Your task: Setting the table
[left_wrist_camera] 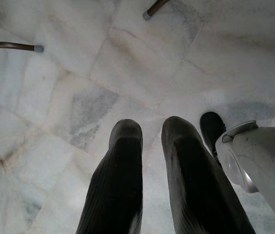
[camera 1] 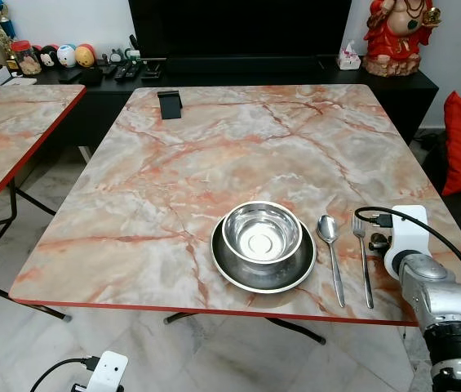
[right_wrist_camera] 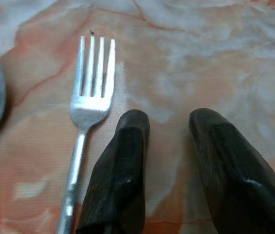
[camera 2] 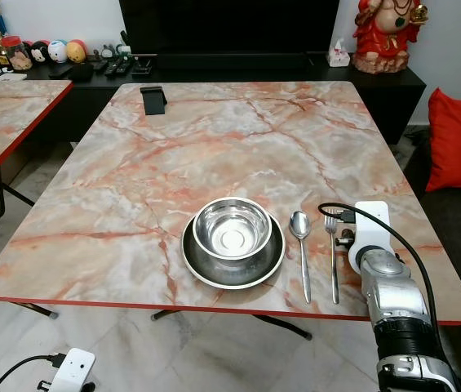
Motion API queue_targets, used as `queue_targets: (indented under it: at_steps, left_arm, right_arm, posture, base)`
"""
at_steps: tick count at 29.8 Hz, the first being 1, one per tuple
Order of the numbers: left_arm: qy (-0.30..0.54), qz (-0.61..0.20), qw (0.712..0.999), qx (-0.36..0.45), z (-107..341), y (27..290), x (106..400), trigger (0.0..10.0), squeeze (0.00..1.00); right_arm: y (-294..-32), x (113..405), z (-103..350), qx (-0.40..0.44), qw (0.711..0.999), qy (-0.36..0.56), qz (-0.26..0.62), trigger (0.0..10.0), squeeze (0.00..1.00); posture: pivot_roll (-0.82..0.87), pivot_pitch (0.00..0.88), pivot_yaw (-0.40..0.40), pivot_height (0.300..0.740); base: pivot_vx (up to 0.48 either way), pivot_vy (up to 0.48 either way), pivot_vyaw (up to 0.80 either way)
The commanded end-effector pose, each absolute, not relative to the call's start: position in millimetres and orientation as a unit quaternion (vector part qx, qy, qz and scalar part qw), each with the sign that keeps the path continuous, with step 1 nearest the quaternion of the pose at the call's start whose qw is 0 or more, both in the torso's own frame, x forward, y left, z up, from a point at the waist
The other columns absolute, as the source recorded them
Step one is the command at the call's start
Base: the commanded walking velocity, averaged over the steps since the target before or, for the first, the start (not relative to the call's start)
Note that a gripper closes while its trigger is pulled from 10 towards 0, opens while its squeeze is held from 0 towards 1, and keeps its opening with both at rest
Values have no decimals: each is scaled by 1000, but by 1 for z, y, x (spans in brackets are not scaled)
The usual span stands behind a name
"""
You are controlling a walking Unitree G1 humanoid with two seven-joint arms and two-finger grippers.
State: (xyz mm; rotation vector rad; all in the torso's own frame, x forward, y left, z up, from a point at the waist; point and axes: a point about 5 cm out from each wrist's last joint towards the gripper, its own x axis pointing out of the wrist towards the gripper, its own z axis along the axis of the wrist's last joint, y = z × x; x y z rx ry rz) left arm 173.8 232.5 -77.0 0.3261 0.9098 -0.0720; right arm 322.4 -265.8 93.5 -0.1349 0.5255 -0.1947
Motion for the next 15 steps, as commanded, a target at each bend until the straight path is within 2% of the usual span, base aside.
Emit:
queue_targets:
  at_steps: [1,15]
  left_arm:
    - [444,-28,883,151,-78,236,171,10000,0]
    - [444,-28,883,152,-78,236,171,10000,0]
  right_arm:
    - [-258,327,97,-63,963,250,-81,10000,0]
    - [-251,329,97,-59,967,239,-67,10000,0]
  posture:
    - [-21,0,39,740]
    - [-20,0,39,740]
  base:
    - [0,0,0]
    - [0,0,0]
